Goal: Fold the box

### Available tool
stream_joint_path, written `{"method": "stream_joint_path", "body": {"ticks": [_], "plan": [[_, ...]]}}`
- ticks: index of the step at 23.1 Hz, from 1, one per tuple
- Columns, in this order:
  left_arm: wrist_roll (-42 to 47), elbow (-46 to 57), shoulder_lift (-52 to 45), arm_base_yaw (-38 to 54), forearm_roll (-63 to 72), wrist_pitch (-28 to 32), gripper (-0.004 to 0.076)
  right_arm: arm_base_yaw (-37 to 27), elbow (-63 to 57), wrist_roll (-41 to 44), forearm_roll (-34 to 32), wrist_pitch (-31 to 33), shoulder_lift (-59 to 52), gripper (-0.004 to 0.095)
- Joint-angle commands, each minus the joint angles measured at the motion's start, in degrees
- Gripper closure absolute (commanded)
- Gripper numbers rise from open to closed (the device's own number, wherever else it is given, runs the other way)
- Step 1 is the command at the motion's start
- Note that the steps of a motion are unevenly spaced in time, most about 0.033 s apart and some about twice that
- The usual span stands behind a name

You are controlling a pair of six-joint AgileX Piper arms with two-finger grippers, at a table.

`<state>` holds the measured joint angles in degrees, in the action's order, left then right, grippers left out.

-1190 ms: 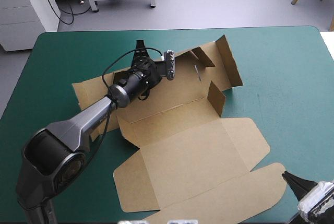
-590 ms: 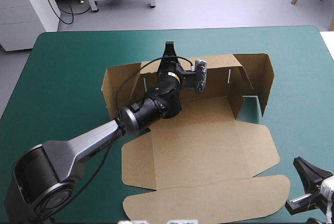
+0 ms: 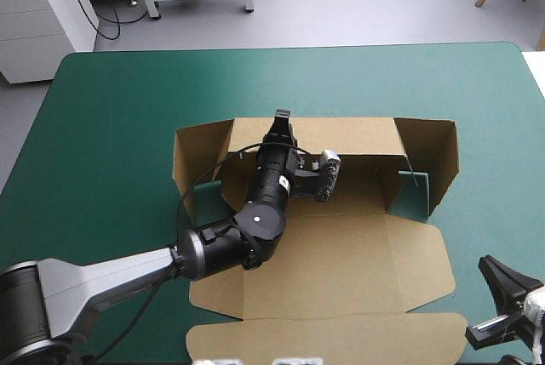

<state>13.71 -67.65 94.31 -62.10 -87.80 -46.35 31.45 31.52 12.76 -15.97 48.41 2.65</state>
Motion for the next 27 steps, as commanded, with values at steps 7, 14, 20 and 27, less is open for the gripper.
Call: {"method": "stream_joint_path", "body": {"ticks": [7, 14, 20, 27], "plan": [[0.4, 3.7, -10.0, -0.5, 2.3, 4.7, 0.0734, -0.2, 1.6, -0.2, -1.5, -4.4, 1.1, 0.0927], [0.4, 3.7, -8.1, -0.5, 1.3, 4.5, 0.0734, -0.2, 1.6, -0.6, -1.8, -4.7, 1.1, 0.0927], [1.3, 3.7, -7.7, -0.5, 0.1, 3.7, 0.0734, -0.2, 1.6, -3.9, 3.8, -7.9, 2.2, 0.0425], [1.3, 3.7, -7.7, -0.5, -0.1, 3.4, 0.0734, -0.2, 3.0, 2.8, 1.3, -4.8, 8.8, -0.0022]]}}
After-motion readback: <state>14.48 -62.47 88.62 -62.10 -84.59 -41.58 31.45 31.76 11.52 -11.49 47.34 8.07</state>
